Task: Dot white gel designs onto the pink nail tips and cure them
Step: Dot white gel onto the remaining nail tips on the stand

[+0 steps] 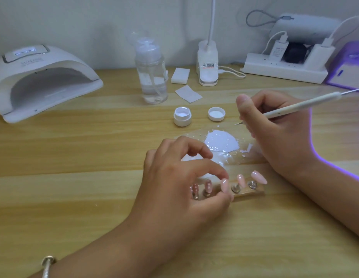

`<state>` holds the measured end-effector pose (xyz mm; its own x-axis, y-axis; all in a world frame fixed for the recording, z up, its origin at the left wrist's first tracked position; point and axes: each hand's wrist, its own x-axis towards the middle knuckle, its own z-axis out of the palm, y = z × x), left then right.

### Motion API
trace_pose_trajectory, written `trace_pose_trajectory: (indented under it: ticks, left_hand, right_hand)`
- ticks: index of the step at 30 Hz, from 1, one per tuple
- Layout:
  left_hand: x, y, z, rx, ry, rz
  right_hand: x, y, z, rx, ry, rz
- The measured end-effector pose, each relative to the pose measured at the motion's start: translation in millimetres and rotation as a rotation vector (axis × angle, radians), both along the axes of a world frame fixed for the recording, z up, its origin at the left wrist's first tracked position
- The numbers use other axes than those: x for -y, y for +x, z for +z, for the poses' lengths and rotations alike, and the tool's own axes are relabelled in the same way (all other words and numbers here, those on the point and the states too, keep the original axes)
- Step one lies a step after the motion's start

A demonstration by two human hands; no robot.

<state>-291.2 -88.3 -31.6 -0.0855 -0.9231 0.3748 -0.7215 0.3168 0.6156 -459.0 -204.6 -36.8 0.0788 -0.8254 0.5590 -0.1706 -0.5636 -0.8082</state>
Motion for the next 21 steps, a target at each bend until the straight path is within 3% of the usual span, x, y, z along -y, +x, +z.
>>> trace_pose_trajectory:
  ticks: [5, 12, 17, 21]
  left_hand:
    - [4, -3, -1, 0.065, -0.075, -0.035]
    - [3, -5, -2, 0.208, -0.389, -0.048]
    - [1, 2, 8, 0.003, -0.444, -0.076]
    - [8, 14, 17, -0.316, -0.168, 0.009]
  right_hand:
    - [3, 2, 0, -0.070, 0.049, 0.013]
    - [6, 2, -1, -0.118, 0.182, 0.058]
    - [9, 1, -5, -0.220, 0.167, 0.034]
    - [8, 1, -6, -0.216, 0.180, 0.036]
